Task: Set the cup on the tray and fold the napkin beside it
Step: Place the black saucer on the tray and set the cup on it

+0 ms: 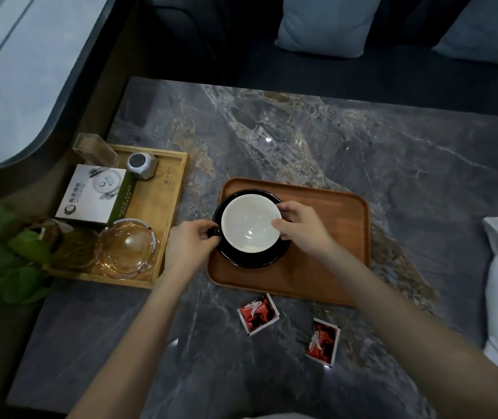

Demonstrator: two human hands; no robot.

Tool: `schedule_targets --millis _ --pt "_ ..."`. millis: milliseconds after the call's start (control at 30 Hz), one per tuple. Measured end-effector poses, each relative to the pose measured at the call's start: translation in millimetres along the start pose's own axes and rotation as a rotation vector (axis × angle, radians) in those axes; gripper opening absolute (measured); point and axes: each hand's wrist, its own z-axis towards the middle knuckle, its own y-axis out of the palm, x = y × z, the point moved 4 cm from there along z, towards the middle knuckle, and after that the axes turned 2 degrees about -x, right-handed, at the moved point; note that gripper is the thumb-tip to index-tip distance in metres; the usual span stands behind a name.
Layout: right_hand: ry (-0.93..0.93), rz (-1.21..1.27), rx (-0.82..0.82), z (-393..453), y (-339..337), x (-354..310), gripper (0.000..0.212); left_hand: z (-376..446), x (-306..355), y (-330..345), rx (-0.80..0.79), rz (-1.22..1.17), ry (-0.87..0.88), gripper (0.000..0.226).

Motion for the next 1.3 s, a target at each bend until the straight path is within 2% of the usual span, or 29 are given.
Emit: schedule_targets --millis 233,400,533,733,833,900,1000,1100,1300 --pt "-0.015 0.024 0.024 2.5 -0.4 -0.6 0.03 3.7 1.1 0.5 0.0 0.007 -0.005 0.024" --pt "0.068 0.035 0.077 5.1 1.5 4.9 0.034 3.7 0.4 0.4 -0.01 0.011 0.0 0.025" --pt "0.034 -0.195 0.119 0.2 0.3 -0.7 0.029 6.9 3.5 -0.7 -0.077 0.134 0.026 0.027" --pt "-0.059 -0.708 0.007 -26.3 -9.4 -16.2 0.028 4.4 24.3 -2.8 -0.384 0.504 0.057 0.031" --pt "-0.148 -0.859 -0.072 -45.7 -19.0 -22.4 0.025 -3.9 46.5 -8.2 -0.301 0.61 0.118 0.036" --pt "-0.231 -0.93 -0.089 -60.9 -27.6 -26.8 0.02 -16.3 68.5 -9.1 -0.193 0.598 0.185 0.044" --pt "-0.32 -1.048 -0.042 -86.8 -49.7 -26.8 0.018 -44.7 110.9 1.0 -0.078 0.499 0.344 0.037" --pt "-0.347 -1.064 0.056 -113.0 -84.0 -20.1 0.021 -66.0 148.4 26.1 -0.093 0.421 0.459 0.029" --pt "-0.29 -0.911 0.244 -169.7 -171.6 20.6 0.023 -106.6 214.1 101.2 -0.147 0.275 0.601 0.025"
